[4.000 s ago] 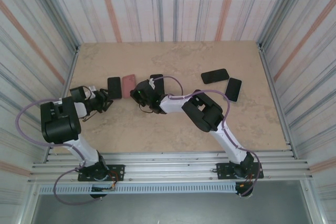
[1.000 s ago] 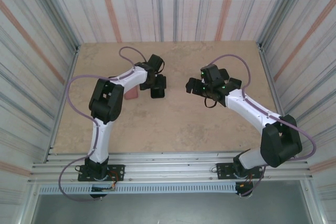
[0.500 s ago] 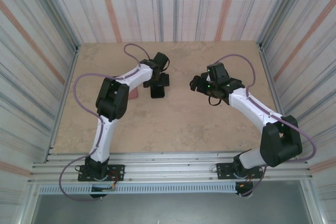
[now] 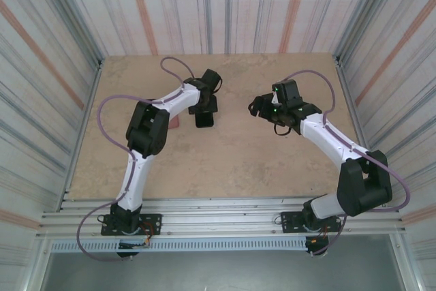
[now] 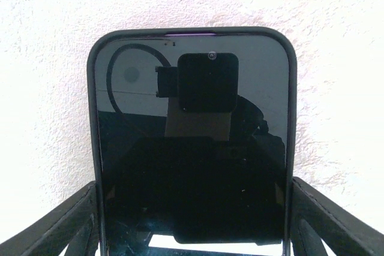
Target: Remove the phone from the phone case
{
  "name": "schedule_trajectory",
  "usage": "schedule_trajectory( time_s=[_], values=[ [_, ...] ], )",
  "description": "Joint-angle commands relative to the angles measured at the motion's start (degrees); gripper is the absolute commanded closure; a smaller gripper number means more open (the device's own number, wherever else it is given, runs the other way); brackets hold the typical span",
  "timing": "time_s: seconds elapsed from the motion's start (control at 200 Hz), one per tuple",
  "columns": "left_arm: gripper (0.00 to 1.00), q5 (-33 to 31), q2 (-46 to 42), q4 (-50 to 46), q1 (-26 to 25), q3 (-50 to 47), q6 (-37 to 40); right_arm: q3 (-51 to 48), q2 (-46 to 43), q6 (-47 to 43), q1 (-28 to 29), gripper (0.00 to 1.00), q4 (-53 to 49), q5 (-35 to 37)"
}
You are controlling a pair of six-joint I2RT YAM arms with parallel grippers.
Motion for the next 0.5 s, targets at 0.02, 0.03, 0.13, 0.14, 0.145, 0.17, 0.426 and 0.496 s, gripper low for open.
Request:
schedule_trajectory(
  time_s=[0.02, 0.03, 0.13, 0.14, 0.145, 0.17, 0.426, 0.496],
  values=[
    [0.44, 0.88, 2.94, -2.1, -0.33, -2.52, -1.33, -0.26, 0.21, -0.74, -0.9, 0.05, 0.77, -2.08],
    [0.44, 0.87, 2.84, -2.11, -0.29, -2.54, -1.27, -0.3, 0.17, -0.78, -0.93, 0.05, 0.82, -2.16],
    [0.46, 2.18, 2.33, -1.96, -0.33, -2.87, -1.87, 0.17, 0.76, -0.62, -1.12, 0.06, 1.12, -2.67],
    [0.46, 2.4, 2.27, -1.9, -0.33, -2.98, -2.02, 0.14, 0.77, -0.55, -1.14, 0.06, 1.24, -2.71],
    [0.46, 2.53, 2.25, -1.83, -0.37, -3.06, -2.07, 0.16, 0.82, -0.54, -1.13, 0.06, 1.21, -2.76],
    [0.46, 2.87, 2.06, -1.68, -0.66, -3.3, -2.52, 0.21, 1.0, -0.37, -1.12, 0.06, 1.32, -2.87],
    [0.48, 8.32, -2.84, 3.34, -1.65, -11.79, -10.96, 0.01, 2.82, 3.98, -0.46, 0.07, 3.22, -5.14],
    [0.48, 8.44, -2.02, 1.73, -1.7, -8.32, -9.67, 0.42, 3.84, 5.3, -0.17, 0.07, 4.26, -5.91]
  ],
)
